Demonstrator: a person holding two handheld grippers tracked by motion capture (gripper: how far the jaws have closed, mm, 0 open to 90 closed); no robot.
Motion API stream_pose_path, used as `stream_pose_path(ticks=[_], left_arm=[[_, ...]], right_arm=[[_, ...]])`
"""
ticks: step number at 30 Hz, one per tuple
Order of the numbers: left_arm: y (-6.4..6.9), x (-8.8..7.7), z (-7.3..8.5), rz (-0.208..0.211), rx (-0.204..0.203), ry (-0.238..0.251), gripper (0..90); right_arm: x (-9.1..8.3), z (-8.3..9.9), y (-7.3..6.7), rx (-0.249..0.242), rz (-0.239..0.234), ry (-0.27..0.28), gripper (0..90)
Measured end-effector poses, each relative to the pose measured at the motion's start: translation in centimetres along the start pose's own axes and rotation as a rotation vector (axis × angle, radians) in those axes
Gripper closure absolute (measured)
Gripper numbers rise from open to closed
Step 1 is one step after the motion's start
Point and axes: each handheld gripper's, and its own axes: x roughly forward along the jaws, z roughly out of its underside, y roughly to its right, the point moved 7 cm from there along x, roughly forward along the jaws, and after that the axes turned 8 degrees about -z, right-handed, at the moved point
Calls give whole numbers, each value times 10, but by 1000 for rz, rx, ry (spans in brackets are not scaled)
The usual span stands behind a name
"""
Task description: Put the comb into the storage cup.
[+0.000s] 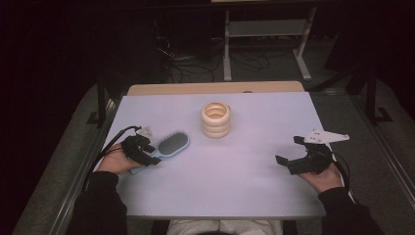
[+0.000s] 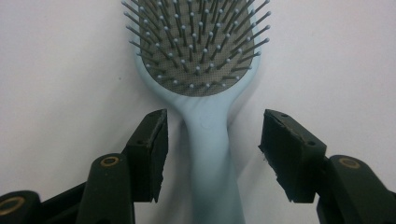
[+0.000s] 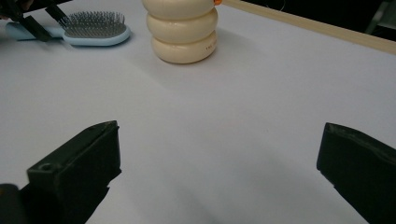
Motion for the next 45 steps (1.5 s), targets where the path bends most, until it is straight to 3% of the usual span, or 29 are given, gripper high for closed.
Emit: stream_pose_path(ticks=[11, 17, 26, 45], left_arm=[[-1, 2, 1, -20, 11, -15, 559], [-1, 6, 2, -51, 40, -55, 652], [-2, 6, 1, -85, 54, -56, 700], [0, 2, 1, -54, 73, -46, 703]], right_arm=[[1, 1, 0, -2, 0, -8, 0], [1, 1, 0, -1, 0, -11, 0], [2, 1, 0, -3, 0, -12, 0], [1, 1, 0, -3, -1, -10, 0]])
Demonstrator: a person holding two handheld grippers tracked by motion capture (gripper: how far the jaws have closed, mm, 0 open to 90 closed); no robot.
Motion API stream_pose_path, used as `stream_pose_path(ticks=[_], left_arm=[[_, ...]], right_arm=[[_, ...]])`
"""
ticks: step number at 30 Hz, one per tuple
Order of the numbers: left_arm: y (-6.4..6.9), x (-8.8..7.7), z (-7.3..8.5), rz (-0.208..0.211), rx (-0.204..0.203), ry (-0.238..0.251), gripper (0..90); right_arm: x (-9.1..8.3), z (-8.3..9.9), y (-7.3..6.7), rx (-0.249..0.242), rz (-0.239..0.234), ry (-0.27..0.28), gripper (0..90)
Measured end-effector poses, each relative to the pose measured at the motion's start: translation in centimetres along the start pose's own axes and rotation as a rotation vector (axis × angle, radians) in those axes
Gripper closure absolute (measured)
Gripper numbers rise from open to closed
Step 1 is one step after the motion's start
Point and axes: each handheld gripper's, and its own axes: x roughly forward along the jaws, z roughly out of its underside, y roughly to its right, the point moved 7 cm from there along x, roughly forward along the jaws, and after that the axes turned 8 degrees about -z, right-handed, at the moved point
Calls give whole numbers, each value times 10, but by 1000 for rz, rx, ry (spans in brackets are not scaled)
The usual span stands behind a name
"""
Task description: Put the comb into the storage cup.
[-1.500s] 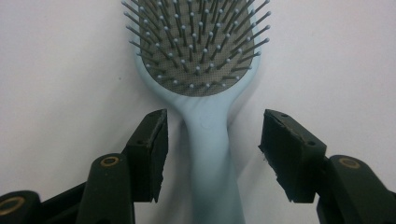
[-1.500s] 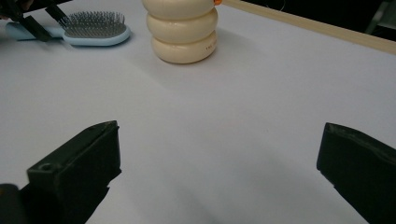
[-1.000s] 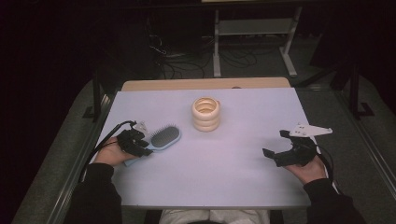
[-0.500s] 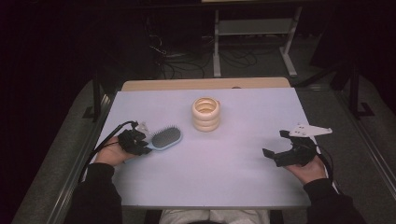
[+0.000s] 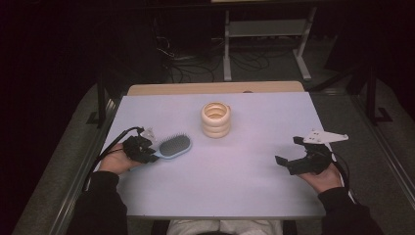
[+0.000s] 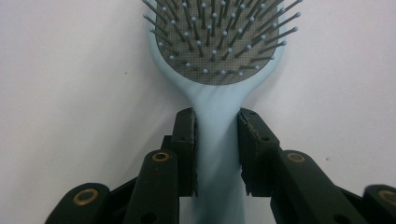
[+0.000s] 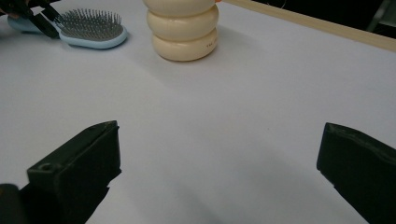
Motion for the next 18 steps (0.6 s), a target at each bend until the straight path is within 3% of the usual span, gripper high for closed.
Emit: stream_pose_path(ticks=[7, 18], left_arm=[[2, -2, -1, 5, 9, 13, 704], [0, -21, -10, -44, 15, 95, 704]], right_arm=[[0, 0, 0, 0, -1, 1, 0], [0, 0, 0, 1, -1, 2, 0]])
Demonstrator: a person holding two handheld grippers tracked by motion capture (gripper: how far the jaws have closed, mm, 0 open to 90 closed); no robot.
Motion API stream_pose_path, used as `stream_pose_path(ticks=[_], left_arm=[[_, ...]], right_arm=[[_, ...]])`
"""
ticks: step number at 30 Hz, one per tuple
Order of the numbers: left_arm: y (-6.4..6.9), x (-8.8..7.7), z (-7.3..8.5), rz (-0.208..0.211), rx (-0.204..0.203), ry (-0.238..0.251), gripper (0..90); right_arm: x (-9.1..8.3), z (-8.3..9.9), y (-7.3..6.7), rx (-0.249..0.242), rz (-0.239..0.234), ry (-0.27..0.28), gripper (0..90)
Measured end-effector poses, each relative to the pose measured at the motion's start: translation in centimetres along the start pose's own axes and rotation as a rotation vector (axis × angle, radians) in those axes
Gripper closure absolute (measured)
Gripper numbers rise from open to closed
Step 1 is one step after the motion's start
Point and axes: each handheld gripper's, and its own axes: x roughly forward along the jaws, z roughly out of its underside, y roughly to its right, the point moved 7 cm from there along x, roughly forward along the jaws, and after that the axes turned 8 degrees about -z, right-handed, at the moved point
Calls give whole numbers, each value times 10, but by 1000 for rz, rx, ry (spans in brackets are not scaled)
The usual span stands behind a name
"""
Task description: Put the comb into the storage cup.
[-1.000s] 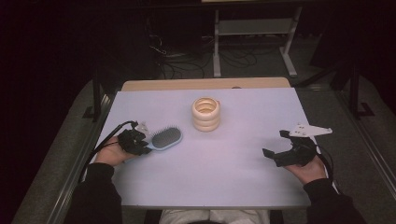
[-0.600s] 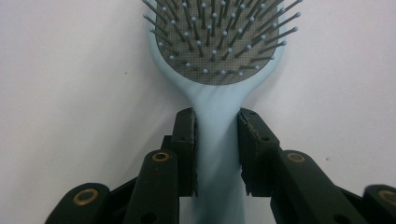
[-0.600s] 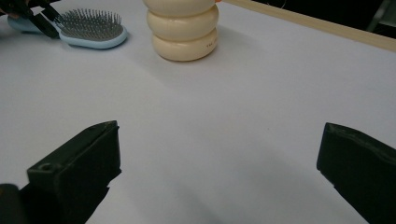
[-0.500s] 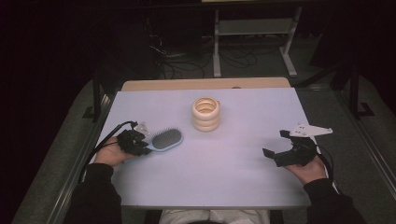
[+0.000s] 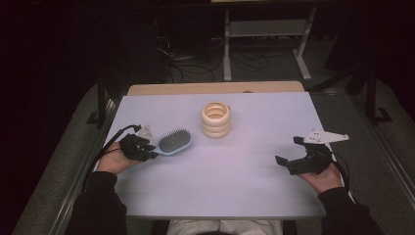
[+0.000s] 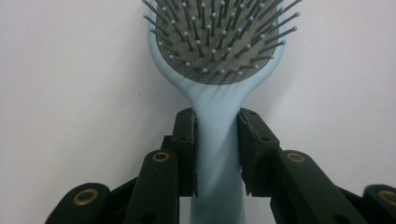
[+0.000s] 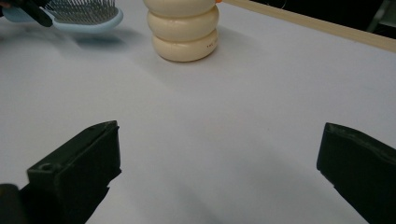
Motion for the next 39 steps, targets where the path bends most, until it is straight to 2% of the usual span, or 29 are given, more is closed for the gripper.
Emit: stream_pose_path(ticks=[7, 11, 16, 20, 25, 32, 39], left_arm=[[-4, -8, -3, -20, -8, 28, 704], [-5, -13, -4, -10, -9, 46, 705], [-9, -18, -6, -20, -11, 59, 705], [-9, -25, -9, 3, -10, 89, 705], [-12, -34, -12, -9, -4, 117, 705], [-18, -41, -25, -30, 11, 119, 705], [-25, -50, -41, -39, 20, 135, 705]], right_arm=[[0, 0, 0, 0, 0, 1, 0], [-1, 0, 0, 3, 0, 3, 0], [-2, -2, 0, 2, -6, 10, 0], [0, -2, 0, 8, -15, 6, 0], [-1, -5, 0, 9, -19, 7, 0], [-3, -11, 0, -1, -24, 23, 0], [-1, -12, -2, -11, -36, 14, 0]])
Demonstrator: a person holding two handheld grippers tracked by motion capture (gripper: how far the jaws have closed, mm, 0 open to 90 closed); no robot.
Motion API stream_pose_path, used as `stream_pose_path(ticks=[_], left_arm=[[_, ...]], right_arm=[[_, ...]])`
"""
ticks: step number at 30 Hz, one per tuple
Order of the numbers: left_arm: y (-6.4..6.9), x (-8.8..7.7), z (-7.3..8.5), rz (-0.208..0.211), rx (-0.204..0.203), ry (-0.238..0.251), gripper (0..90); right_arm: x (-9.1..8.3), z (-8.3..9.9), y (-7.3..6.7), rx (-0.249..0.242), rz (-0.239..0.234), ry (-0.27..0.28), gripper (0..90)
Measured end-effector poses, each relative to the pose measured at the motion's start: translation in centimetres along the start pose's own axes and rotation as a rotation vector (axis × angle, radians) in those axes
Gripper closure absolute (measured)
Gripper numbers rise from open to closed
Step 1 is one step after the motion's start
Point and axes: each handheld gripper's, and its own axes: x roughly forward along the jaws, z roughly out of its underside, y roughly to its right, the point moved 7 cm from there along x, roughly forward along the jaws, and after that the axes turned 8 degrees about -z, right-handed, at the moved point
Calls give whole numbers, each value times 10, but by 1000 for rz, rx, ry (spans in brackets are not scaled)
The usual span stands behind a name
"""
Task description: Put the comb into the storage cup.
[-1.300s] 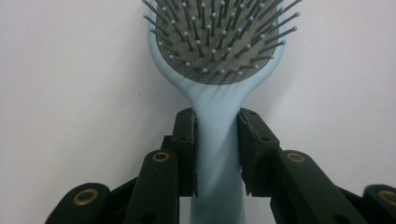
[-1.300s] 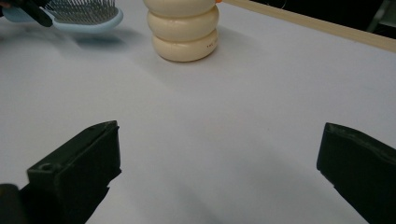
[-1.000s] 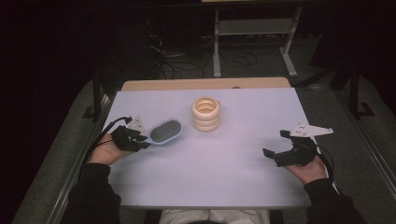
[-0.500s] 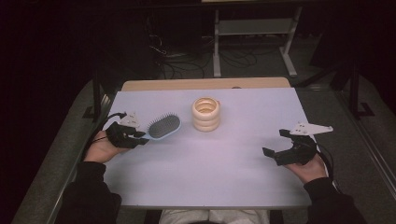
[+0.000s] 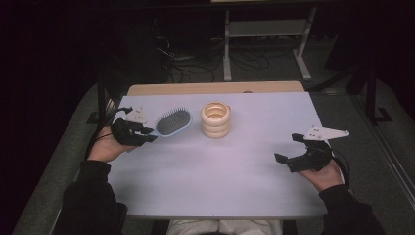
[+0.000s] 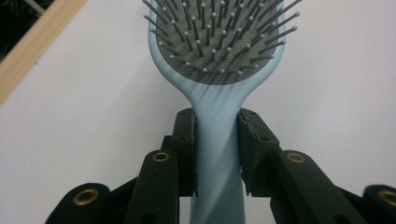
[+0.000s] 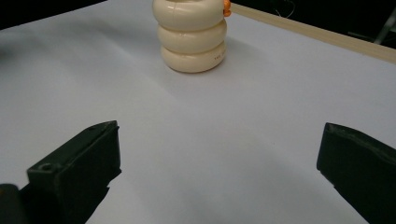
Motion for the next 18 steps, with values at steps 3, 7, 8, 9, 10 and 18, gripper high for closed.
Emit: stream_pose_path(ticks=[3, 7, 8, 9, 10, 18], left_arm=[[-1, -3, -7, 5, 6, 9, 705], [-5, -8, -16, -5, 14, 21, 705], [-5, -9, -19, -6, 20, 27, 705], [-5, -10, -20, -7, 22, 29, 705], [-5, -12, -22, -6, 26, 29, 705], [-15, -23, -39, -20, 7, 75, 705]], right_arm=[[-1, -2, -1, -5, 0, 7, 0], [-2, -3, 0, -2, -2, 12, 0], [-2, -4, 0, -1, -3, 13, 0], [-2, -5, 0, -3, -3, 15, 0], [-3, -5, 0, -3, -4, 17, 0], [-8, -14, 0, -3, -24, 30, 0]])
